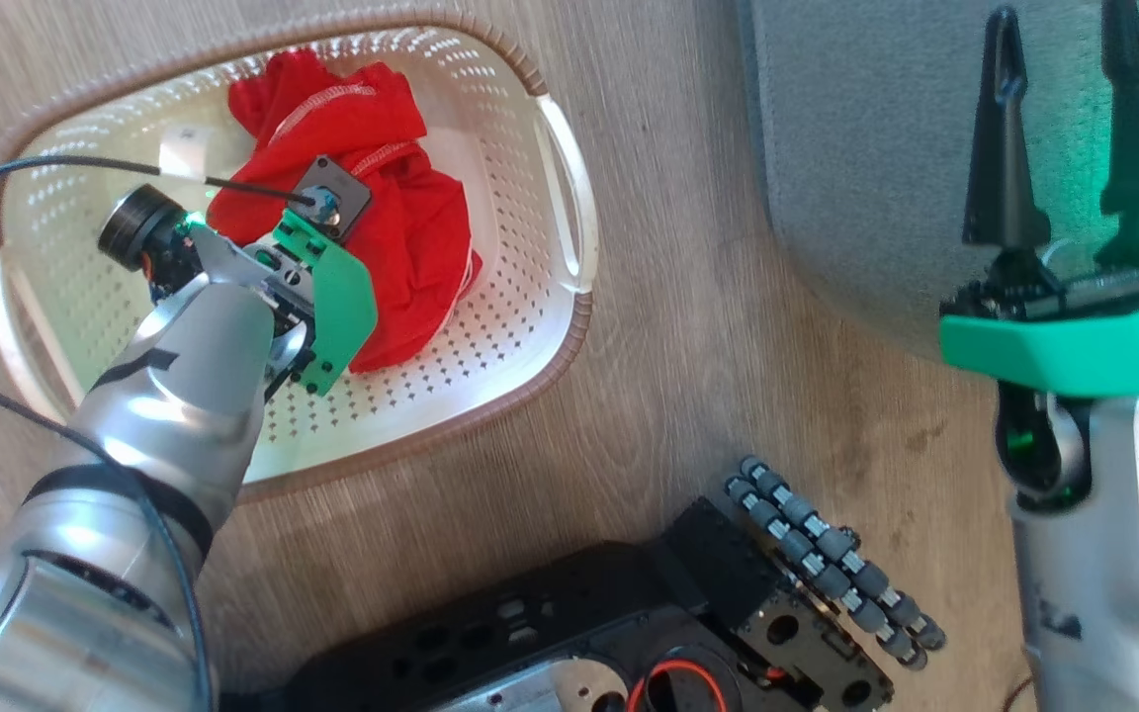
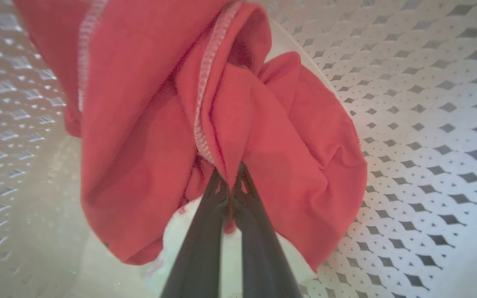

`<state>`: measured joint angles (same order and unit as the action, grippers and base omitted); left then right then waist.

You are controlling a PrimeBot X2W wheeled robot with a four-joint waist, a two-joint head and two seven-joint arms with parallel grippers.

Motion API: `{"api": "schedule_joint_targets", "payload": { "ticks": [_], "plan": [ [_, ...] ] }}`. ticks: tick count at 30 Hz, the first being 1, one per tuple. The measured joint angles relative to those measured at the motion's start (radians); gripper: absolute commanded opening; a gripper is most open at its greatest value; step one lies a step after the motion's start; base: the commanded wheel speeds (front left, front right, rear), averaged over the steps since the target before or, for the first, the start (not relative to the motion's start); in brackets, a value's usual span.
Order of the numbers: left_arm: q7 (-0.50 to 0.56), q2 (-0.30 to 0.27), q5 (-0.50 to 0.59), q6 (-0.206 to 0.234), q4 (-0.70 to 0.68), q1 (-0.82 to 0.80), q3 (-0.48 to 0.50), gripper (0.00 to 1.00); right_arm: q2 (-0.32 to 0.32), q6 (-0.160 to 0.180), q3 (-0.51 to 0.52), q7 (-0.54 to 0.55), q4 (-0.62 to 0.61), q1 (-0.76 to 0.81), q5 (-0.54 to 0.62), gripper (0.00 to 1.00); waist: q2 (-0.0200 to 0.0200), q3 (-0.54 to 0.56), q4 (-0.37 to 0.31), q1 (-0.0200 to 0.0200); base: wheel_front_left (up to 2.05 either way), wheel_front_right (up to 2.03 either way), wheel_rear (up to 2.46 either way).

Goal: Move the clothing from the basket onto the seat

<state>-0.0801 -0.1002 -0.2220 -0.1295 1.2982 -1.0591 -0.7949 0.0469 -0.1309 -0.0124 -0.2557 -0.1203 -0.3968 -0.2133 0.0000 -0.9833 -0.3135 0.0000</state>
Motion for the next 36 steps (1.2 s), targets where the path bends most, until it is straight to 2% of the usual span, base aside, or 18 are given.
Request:
{"api": "schedule_joint_targets", "payload": {
  "ticks": [5, 14, 21, 30, 36],
  "plan": [
    [-0.051, 0.003, -0.049, 0.0, -0.001, 0.039, -0.015, 0.0, 0.0, 0.0, 0.001, 0.0, 0.053, -0.044, 0.002, 1.0, 0.0, 0.059, 0.01, 0.0001, 0.0, 0.0, 0.0],
    [-0.147, 0.032, -0.136, 0.0, -0.01, 0.165, -0.015, 0.0, 0.0, 0.0, 0.015, 0.0, 0.145, -0.041, 0.049, 1.0, 0.0001, 0.247, 0.064, -0.0001, 0.0, 0.0, 0.0],
    [-0.168, 0.035, -0.176, 0.006, -0.072, 0.217, 0.021, 0.0, 0.0, 0.0, 0.039, 0.0, 0.19, -0.018, 0.064, 1.0, 0.0001, 0.383, 0.114, -0.0001, 0.0, 0.0, 0.0],
    [-0.168, 0.015, -0.166, 0.065, -0.358, 0.366, 0.132, 0.0, 0.001, 0.0, 0.052, 0.0, 0.245, 0.06, 0.073, 1.0, 0.0001, 0.579, 0.183, -0.0001, 0.0, 0.0, 0.0],
    [-0.168, -0.012, -0.127, 0.099, -0.565, 0.47, 0.251, 0.0, 0.001, 0.0, 0.049, 0.0, 0.276, 0.124, 0.071, 1.0, 0.0001, 0.698, 0.216, -0.0002, 0.0, 0.0, 0.0]
  ]
}}
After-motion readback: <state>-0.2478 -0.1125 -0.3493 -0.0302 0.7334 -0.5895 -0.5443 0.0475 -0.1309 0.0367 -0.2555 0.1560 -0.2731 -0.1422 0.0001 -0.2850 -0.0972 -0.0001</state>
